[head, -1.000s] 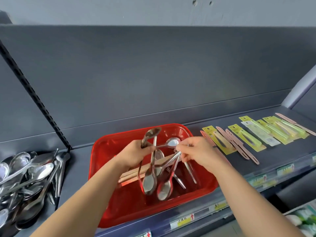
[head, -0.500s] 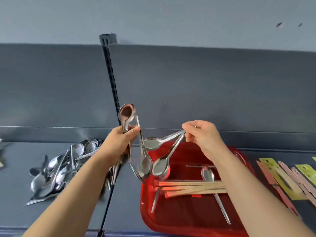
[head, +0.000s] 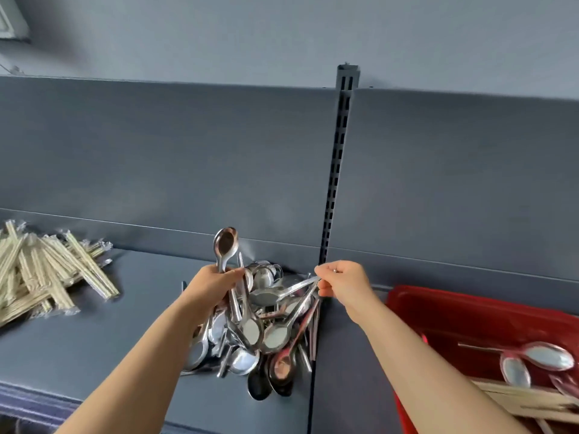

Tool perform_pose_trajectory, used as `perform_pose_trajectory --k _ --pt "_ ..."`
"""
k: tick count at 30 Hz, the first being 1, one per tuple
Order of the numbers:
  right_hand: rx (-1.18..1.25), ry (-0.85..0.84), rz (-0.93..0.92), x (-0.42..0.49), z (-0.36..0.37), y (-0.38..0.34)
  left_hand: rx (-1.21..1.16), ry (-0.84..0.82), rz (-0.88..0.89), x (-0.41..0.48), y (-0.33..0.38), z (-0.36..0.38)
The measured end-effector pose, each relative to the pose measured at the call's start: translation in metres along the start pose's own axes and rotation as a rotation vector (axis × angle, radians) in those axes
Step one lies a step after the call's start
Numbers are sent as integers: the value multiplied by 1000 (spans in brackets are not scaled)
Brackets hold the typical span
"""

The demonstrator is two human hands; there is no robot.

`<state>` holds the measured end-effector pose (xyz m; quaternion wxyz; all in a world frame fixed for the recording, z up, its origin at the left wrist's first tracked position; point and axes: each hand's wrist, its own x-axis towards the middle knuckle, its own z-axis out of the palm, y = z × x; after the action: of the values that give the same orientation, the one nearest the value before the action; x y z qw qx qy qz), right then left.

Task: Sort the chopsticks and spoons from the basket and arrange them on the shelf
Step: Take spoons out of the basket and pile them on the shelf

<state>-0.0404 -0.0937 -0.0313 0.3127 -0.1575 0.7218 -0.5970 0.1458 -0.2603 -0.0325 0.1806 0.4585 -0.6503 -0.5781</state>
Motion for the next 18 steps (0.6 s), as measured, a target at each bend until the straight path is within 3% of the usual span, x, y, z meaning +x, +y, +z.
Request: perform_pose_trajectory --k 7,18 --pt "-119 82 64 13 31 18 138 -74 -39 32 -8 0" --pt "-473 237 -88 -6 35 21 414 -22 244 36 -11 2"
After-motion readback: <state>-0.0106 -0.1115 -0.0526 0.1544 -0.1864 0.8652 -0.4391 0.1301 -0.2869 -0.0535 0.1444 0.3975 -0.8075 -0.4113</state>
